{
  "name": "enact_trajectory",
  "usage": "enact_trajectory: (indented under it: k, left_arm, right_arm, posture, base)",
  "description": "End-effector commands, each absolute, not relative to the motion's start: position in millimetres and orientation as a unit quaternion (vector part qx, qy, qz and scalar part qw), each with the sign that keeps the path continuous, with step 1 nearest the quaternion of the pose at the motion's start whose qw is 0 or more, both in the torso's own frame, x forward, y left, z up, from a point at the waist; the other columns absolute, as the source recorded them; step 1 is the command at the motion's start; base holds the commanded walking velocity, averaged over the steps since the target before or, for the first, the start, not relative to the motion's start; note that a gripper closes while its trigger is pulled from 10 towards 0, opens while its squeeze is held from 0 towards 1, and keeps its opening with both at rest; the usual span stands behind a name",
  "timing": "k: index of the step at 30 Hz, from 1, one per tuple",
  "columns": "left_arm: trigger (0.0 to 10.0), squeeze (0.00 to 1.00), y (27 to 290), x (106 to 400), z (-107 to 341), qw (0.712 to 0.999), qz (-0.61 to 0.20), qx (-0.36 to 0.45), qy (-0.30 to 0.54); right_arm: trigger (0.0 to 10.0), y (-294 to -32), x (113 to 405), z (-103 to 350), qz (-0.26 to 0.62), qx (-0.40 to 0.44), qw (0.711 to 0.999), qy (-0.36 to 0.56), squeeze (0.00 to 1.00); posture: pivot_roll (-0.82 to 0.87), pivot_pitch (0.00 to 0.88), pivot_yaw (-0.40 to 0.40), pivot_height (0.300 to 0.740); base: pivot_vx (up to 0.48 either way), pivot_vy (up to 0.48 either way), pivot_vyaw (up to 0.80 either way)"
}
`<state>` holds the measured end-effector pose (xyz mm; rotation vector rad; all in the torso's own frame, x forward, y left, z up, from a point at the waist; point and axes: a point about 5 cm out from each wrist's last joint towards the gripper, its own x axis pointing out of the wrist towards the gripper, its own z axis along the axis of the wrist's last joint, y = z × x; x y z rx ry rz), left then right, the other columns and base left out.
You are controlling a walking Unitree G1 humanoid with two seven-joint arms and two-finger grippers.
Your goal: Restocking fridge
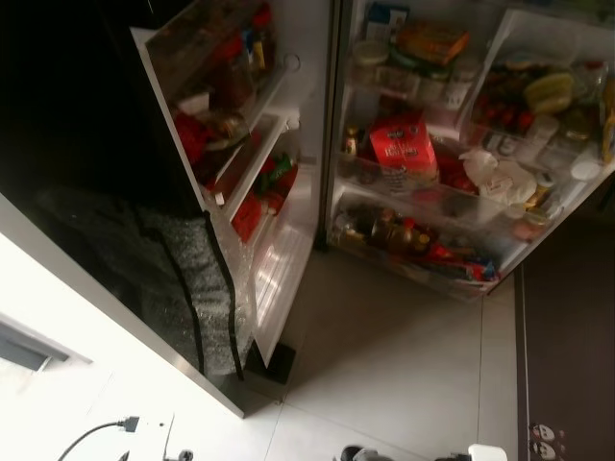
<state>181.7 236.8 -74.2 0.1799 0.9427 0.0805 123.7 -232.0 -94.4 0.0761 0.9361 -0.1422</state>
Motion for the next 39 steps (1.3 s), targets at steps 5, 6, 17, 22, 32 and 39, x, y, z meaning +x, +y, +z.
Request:
enact_trajectory:
  k: [5,6,17,22,32,39]
  left_arm:
    - [10.0,0.0,241,168,-80,0.873,0.036,0.098,0.476]
    - [10.0,0.0,241,168,-80,0.873,0.037,0.099,0.476]
    - [10.0,0.0,242,169,-79,0.873,0.037,0.101,0.475]
    - [10.0,0.0,241,169,-79,0.874,0.038,0.102,0.474]
    - [10.0,0.0,241,170,-79,0.874,0.041,0.104,0.473]
    - [10.0,0.0,241,170,-80,0.874,0.043,0.102,0.474]
  right_arm:
    - [10.0,-242,120,-91,-0.155,0.003,0.896,0.417,0.0]
    - [10.0,-244,119,-90,-0.187,0.015,0.895,0.404,0.0]
    - [10.0,-258,141,-61,-0.358,-0.005,0.899,0.252,0.0]
    - [10.0,-267,137,-49,-0.408,-0.02,0.89,0.202,0.0]
    - [10.0,-292,128,-27,-0.505,-0.024,0.852,0.137,0.0]
    - [10.0,-310,142,-7,-0.513,-0.028,0.853,0.093,0.0]
  posture:
    - [-0.06,0.167,0.044,0.74]
    - [-0.06,0.167,0.044,0.74]
    - [-0.08,0.165,0.046,0.74]
    - [-0.08,0.164,0.045,0.74]
    - [-0.09,0.172,0.044,0.74]
    - [-0.1,0.168,0.041,0.74]
  base:
    - [0.0,0.0,0.0]
    - [0.0,0.0,0.0]
    - [0.0,0.0,0.0]
    - [0.0,0.0,0.0]
    - [0.0,0.0,0.0]
    - [0.0,0.0,0.0]
